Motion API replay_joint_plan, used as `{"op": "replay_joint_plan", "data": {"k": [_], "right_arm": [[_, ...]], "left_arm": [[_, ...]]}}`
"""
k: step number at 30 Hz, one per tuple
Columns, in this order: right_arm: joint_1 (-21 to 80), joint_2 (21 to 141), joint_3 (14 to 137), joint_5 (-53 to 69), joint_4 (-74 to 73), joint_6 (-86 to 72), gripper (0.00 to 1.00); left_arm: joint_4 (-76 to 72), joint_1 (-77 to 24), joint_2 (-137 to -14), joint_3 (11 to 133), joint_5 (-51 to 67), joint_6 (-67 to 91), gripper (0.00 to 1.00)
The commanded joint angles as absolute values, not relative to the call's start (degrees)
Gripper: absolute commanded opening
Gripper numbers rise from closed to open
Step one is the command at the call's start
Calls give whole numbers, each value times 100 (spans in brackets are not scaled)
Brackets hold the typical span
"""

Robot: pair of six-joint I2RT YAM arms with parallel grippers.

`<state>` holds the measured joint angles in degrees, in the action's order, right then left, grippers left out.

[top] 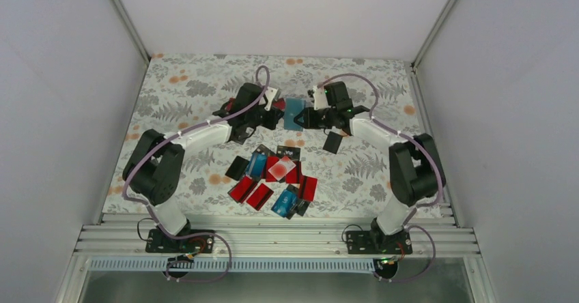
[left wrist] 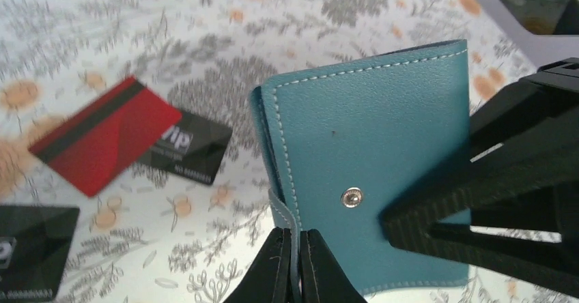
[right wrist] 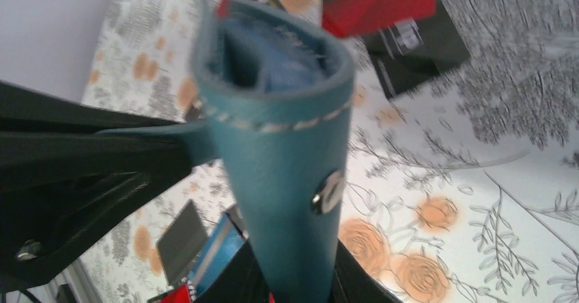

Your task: Put the credit cards into the card holder

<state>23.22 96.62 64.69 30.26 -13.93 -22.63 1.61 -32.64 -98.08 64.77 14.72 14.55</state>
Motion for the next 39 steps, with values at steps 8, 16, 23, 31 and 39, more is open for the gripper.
{"op": "replay_joint_plan", "data": {"k": [8, 16, 23, 31, 39], "right_arm": [[1916, 10751, 6136, 3249, -1384, -2414, 44], [1692, 10622, 6044, 2945, -1521, -2267, 66], [1709, 10203, 6053, 3169, -1598, -2102, 71], [1915, 9888, 6285, 2678, -1753, -1961, 71], [1919, 10050, 6260, 2245, -1802, -2025, 52]], "left_arm": [[-347, -3295, -10470, 6296, 2252, 2011, 2], [-161, -3378, -10535, 6475, 2295, 2190, 2], [162, -3479, -10454, 6800, 2218, 2183, 2], [408, -3499, -10552, 7088, 2164, 2120, 2], [475, -3498, -10619, 7112, 2115, 2058, 2]]}}
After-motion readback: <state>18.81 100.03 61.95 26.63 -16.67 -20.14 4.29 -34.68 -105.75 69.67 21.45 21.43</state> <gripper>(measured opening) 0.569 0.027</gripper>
